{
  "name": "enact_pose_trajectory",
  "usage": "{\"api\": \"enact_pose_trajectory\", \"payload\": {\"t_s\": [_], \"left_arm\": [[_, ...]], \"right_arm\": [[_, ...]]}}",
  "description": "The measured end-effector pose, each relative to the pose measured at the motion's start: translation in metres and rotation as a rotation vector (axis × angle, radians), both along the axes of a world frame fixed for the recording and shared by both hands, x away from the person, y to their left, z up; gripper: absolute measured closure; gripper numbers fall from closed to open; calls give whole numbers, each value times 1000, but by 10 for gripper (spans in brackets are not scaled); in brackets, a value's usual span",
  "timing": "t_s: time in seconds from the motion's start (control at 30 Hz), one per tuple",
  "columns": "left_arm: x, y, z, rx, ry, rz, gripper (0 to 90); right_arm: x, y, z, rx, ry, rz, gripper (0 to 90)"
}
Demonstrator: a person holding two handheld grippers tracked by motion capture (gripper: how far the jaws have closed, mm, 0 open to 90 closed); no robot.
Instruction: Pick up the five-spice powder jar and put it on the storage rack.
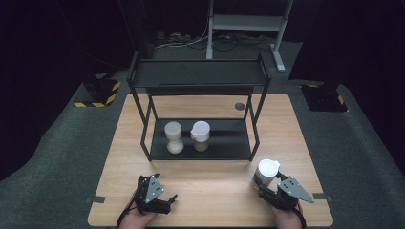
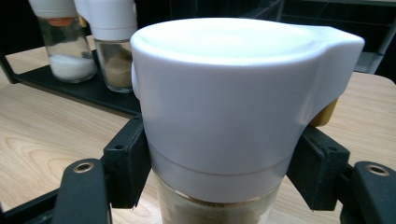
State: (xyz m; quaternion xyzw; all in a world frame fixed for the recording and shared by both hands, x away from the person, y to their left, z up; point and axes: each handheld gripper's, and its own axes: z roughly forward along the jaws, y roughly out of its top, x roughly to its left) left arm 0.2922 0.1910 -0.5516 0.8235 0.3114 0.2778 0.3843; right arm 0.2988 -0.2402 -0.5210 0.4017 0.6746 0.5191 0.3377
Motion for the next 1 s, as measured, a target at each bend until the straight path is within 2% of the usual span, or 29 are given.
{"api": "enact_pose_trajectory", "payload": {"t_s": [1.0], "left_arm": [[0, 0, 0, -2, 1, -2, 11]], "right_arm": [[-5, 53, -3, -5, -2, 119, 302]]}}
